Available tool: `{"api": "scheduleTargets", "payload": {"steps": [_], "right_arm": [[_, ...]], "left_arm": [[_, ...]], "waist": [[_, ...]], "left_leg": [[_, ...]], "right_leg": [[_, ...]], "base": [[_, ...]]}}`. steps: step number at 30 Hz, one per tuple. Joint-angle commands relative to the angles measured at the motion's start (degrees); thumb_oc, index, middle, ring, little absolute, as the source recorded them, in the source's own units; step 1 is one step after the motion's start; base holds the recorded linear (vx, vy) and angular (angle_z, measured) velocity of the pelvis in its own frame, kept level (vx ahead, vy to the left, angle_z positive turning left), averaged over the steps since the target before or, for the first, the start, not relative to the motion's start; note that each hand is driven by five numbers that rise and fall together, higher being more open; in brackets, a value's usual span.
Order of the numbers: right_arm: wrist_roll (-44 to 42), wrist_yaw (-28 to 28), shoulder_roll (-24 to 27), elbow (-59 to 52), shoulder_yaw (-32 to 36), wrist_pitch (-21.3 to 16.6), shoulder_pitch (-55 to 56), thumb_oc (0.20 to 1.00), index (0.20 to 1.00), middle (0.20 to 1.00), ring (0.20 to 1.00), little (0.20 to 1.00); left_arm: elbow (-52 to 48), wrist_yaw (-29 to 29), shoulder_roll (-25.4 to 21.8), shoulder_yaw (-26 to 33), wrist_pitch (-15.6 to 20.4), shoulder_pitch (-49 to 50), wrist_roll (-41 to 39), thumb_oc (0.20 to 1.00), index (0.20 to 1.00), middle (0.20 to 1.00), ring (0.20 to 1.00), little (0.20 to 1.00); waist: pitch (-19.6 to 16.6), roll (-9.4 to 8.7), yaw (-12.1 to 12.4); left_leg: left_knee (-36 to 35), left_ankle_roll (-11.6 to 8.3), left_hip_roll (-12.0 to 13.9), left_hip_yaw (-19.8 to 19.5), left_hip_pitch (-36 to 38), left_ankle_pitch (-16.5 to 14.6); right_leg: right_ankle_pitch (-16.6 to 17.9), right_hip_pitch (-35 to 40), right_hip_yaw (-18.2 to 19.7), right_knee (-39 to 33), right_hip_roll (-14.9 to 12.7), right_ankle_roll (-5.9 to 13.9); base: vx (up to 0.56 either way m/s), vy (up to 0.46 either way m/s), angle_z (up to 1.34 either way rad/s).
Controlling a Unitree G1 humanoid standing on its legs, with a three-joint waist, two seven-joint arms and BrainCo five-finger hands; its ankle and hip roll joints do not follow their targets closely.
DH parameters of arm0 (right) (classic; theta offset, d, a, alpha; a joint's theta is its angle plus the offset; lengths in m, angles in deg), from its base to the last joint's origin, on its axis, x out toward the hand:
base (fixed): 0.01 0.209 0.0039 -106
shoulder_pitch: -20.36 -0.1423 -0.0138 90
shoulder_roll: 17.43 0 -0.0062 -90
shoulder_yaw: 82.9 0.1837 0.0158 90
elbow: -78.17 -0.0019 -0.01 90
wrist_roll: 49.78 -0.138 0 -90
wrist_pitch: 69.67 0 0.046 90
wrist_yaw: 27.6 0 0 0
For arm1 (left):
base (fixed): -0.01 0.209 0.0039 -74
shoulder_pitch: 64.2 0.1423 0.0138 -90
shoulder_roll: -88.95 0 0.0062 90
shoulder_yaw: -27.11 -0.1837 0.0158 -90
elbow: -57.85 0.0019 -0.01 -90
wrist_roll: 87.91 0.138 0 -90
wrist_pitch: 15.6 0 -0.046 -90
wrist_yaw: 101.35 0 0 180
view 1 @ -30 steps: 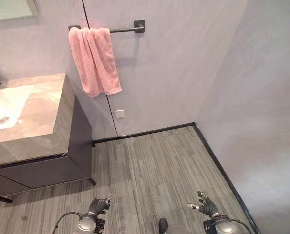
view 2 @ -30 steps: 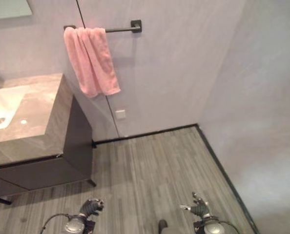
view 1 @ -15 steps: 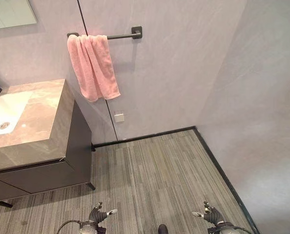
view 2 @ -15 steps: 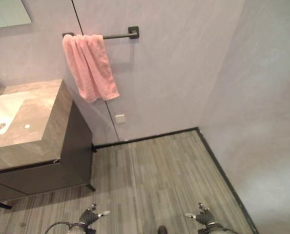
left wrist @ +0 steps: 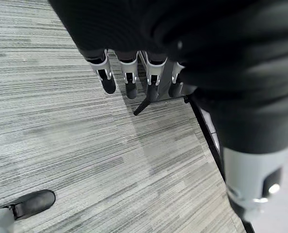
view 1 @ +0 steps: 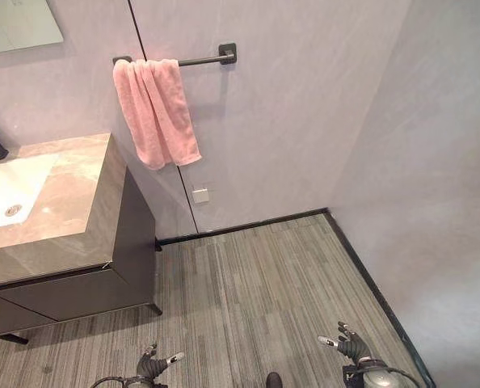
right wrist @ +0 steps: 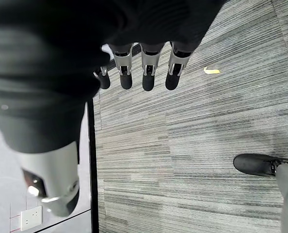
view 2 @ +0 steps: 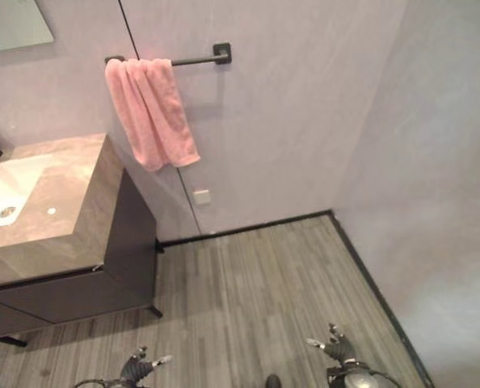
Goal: Put brush and paste in cup on sink, flatten towel.
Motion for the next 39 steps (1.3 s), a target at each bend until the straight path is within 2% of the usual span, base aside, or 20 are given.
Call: {"api": "scheduleTargets", "payload": {"steps": [1, 9, 12, 14, 15, 16, 17, 18, 20, 21, 22, 25, 28, 30, 31, 33, 35, 37, 38, 39], "right_arm": [[-0.41, 0.00, -0.38, -0.08, -0.79, -2.79, -2.11, 1.000, 1.000, 1.000, 1.000, 1.000], [0.59, -0.31, -0.20, 0.91, -0.19, -2.39, -2.44, 1.000, 1.000, 1.000, 1.000, 1.000], [0.11, -0.73, -0.72, 1.46, 0.50, -2.27, -2.01, 1.000, 1.000, 1.000, 1.000, 1.000], [-0.12, -0.86, -1.53, 1.42, -0.04, -2.28, -1.94, 1.000, 1.000, 1.000, 1.000, 1.000], [-0.40, -0.79, -1.87, 1.38, -0.20, -2.39, -1.65, 1.000, 1.000, 1.000, 1.000, 1.000], [-0.40, -0.79, -1.87, 1.38, -0.20, -2.39, -1.65, 1.000, 1.000, 1.000, 1.000, 1.000], [-1.17, -0.49, -2.02, 0.39, -0.49, -2.64, -0.70, 1.000, 1.000, 1.000, 1.000, 1.000], [-1.17, -0.58, -2.01, -0.47, -0.39, -2.74, -0.11, 1.000, 1.000, 1.000, 1.000, 1.000], [-1.95, -0.90, -1.76, -2.16, 0.27, -3.04, 0.26, 1.000, 1.000, 1.000, 1.000, 1.000], [-1.95, -0.90, -1.73, -2.18, 0.28, -3.02, 0.27, 1.000, 1.000, 1.000, 1.000, 1.000], [-1.85, -1.02, -1.51, -2.90, 0.61, -3.11, 0.57, 1.000, 1.000, 1.000, 1.000, 1.000], [-1.53, -1.31, -1.33, -3.90, 0.70, -2.93, 0.81, 1.000, 1.000, 1.000, 1.000, 1.000], [-0.83, -1.40, -0.64, -5.15, 0.93, -2.82, 1.66, 1.000, 1.000, 1.000, 1.000, 1.000], [-1.07, -1.26, 0.10, -5.35, 1.17, -2.95, 2.56, 1.000, 1.000, 1.000, 1.000, 1.000], [-1.07, -1.26, 0.12, -5.36, 1.17, -2.95, 2.58, 1.000, 1.000, 1.000, 1.000, 1.000], [-1.51, -1.11, 1.17, -6.50, 1.36, -2.86, 3.26, 1.000, 1.000, 1.000, 1.000, 1.000], [-0.71, -1.11, 2.02, -7.20, 0.98, -2.86, 3.60, 1.000, 1.000, 1.000, 1.000, 1.000], [0.99, -1.14, 2.87, -8.08, 0.35, -2.78, 3.67, 1.000, 1.000, 1.000, 1.000, 1.000], [0.99, -1.14, 2.87, -8.08, 0.35, -2.78, 3.67, 1.000, 1.000, 1.000, 1.000, 1.000], [1.75, -1.27, 3.61, -9.73, 0.00, -2.74, 3.77, 1.000, 1.000, 1.000, 1.000, 1.000]], "left_arm": [[0.76, -1.57, -2.22, 1.07, 2.40, -2.08, 0.28, 1.000, 1.000, 1.000, 1.000, 1.000], [-1.15, -0.70, -2.14, -2.18, 2.43, -2.91, 3.42, 1.000, 1.000, 1.000, 1.000, 1.000], [-2.54, 0.10, -1.98, -4.71, 2.19, -3.62, 5.69, 1.000, 1.000, 1.000, 1.000, 1.000], [-3.79, 0.49, -2.20, -6.10, 1.93, -4.20, 7.13, 1.000, 1.000, 1.000, 1.000, 1.000], [-3.77, 0.75, -1.97, -6.54, 1.71, -4.41, 7.40, 1.000, 1.000, 1.000, 1.000, 1.000], [-3.77, 0.75, -1.97, -6.54, 1.71, -4.41, 7.40, 1.000, 1.000, 1.000, 1.000, 1.000], [-4.18, 1.38, -1.93, -7.35, 1.62, -4.59, 8.41, 1.000, 1.000, 1.000, 1.000, 1.000], [-4.30, 1.56, -2.04, -7.39, 1.59, -4.74, 8.70, 1.000, 1.000, 1.000, 1.000, 1.000], [-3.92, 1.21, -2.25, -7.02, 1.64, -5.08, 9.06, 1.000, 1.000, 1.000, 1.000, 1.000], [-3.90, 1.21, -2.22, -7.02, 1.65, -5.08, 9.06, 1.000, 1.000, 1.000, 1.000, 1.000], [-3.45, 0.99, -2.01, -6.89, 1.74, -5.28, 9.29, 1.000, 1.000, 1.000, 1.000, 1.000], [-3.12, 0.96, -1.63, -6.61, 1.60, -6.02, 8.87, 1.000, 1.000, 1.000, 1.000, 1.000], [-2.74, 1.36, -1.05, -7.06, 1.55, -6.12, 9.21, 1.000, 1.000, 1.000, 1.000, 1.000], [-2.59, 1.59, -0.35, -7.88, 1.52, -6.13, 9.44, 1.000, 1.000, 1.000, 1.000, 1.000], [-2.59, 1.58, -0.33, -7.89, 1.52, -6.11, 9.45, 1.000, 1.000, 1.000, 1.000, 1.000], [-2.78, 1.34, 0.42, -8.25, 1.17, -6.35, 8.76, 1.000, 1.000, 1.000, 1.000, 1.000], [-2.90, 1.25, 1.00, -8.54, 1.18, -6.60, 8.23, 1.000, 1.000, 1.000, 1.000, 1.000], [-3.26, 1.42, 1.15, -9.04, 1.30, -6.93, 8.21, 1.000, 1.000, 1.000, 1.000, 1.000], [-3.26, 1.42, 1.15, -9.04, 1.30, -6.93, 8.21, 1.000, 1.000, 1.000, 1.000, 1.000], [-3.85, 1.22, 0.87, -9.38, 1.27, -7.61, 7.95, 1.000, 1.000, 1.000, 1.000, 1.000]], "waist": [[-0.96, -3.81, 0.83], [0.46, -3.27, 0.57], [1.71, -2.75, -0.23], [3.54, -2.25, -1.41], [3.82, -2.04, -1.81], [3.82, -2.04, -1.81], [3.87, -2.12, -3.41], [3.86, -2.25, -3.94], [4.09, -2.47, -4.42], [4.18, -2.34, -4.53], [4.22, -2.38, -5.27], [4.59, -2.74, -6.86], [3.76, -3.05, -7.90], [2.31, -2.89, -8.73], [2.30, -2.84, -8.71], [1.03, -1.88, -9.52], [0.85, -1.36, -9.86], [0.82, -1.76, -9.98], [0.81, -1.76, -9.98], [1.34, -3.12, -10.07]], "left_leg": [[1.25, 0.73, -4.90, -0.81, -4.43, 2.64], [2.39, 2.04, -6.28, -0.51, -5.52, 1.71], [2.61, 3.00, -6.91, -1.03, -5.11, 1.42], [2.17, 3.73, -6.96, -1.34, -3.71, 1.55], [2.09, 3.68, -6.99, -1.54, -3.15, 1.49], [2.09, 3.68, -6.99, -1.54, -3.15, 1.49], [1.93, 3.77, -7.82, -3.21, -1.92, 1.01], [2.06, 3.86, -8.41, -3.60, -1.57, 0.69], [1.85, 3.90, -8.95, -3.05, -0.65, -0.14], [1.83, 3.89, -8.84, -3.18, -0.50, -0.20], [1.57, 3.75, -9.23, -3.29, 0.38, -0.95], [1.75, 3.20, -9.63, -4.35, 2.56, -2.47], [2.59, 2.79, -9.32, -5.30, 4.72, -4.17], [4.40, 2.56, -9.32, -6.55, 5.14, -4.90], [4.46, 2.55, -9.29, -6.54, 5.13, -4.98], [9.22, 1.06, -8.73, -8.14, 5.33, -4.51], [15.35, -1.69, -8.46, -8.50, 3.64, -0.63], [23.33, -4.70, -7.73, -7.66, 0.62, 4.56], [23.34, -4.70, -7.73, -7.67, 0.61, 4.55], [32.12, -6.68, -6.30, -4.79, -4.00, 8.29]], "right_leg": [[-3.87, -0.36, 1.85, 5.33, -3.74, 5.12], [-4.07, -2.50, 3.12, 8.49, -4.68, 6.04], [-4.93, -5.84, 5.02, 16.44, -4.20, 6.21], [-2.63, -10.87, 6.41, 27.28, -2.59, 6.25], [-2.41, -11.72, 6.39, 29.06, -1.72, 6.07], [-2.41, -11.72, 6.39, 29.06, -1.72, 6.07], [-2.64, -13.42, 9.21, 28.26, 2.79, 5.67], [-2.47, -14.55, 9.44, 25.84, 4.03, 5.48], [-1.08, -15.41, 6.68, 21.15, 2.76, 5.38], [-1.04, -15.17, 6.52, 20.95, 2.80, 5.36], [0.98, -17.11, 5.62, 16.49, 2.52, 5.96], [3.85, -18.66, 5.76, 10.32, 2.48, 7.17], [4.05, -17.58, 4.60, 9.29, 2.59, 6.61], [3.42, -15.89, 7.20, 10.09, 3.85, 5.41], [3.35, -15.91, 7.19, 10.17, 3.89, 5.39], [1.08, -14.60, 7.72, 12.85, 5.66, 3.80], [-0.04, -12.55, 7.38, 12.79, 5.91, 2.68], [-0.83, -9.95, 7.00, 12.05, 5.51, 1.73], [-0.83, -9.95, 6.99, 12.05, 5.51, 1.73], [-1.57, -7.78, 7.04, 11.52, 4.24, 0.59]], "base": [[-0.03, 0.049, 0.00], [0.00, 0.101, 0.00], [0.01, 0.147, -0.07], [0.02, 0.174, -0.09], [0.03, 0.110, 0.00], [0.13, 0.075, 0.00], [0.16, 0.053, -0.10], [0.20, 0.060, 0.10], [0.12, 0.020, 0.43], [0.17, -0.006, 0.28], [0.22, -0.011, 0.03], [0.26, -0.041, 0.07], [0.30, -0.108, 0.30], [0.19, -0.072, 0.60], [0.22, -0.088, 0.19], [0.36, -0.168, -0.02], [0.31, -0.175, 0.28], [0.20, -0.147, 0.25], [0.19, -0.180, 0.18], [0.18, -0.203, 0.20]]}}
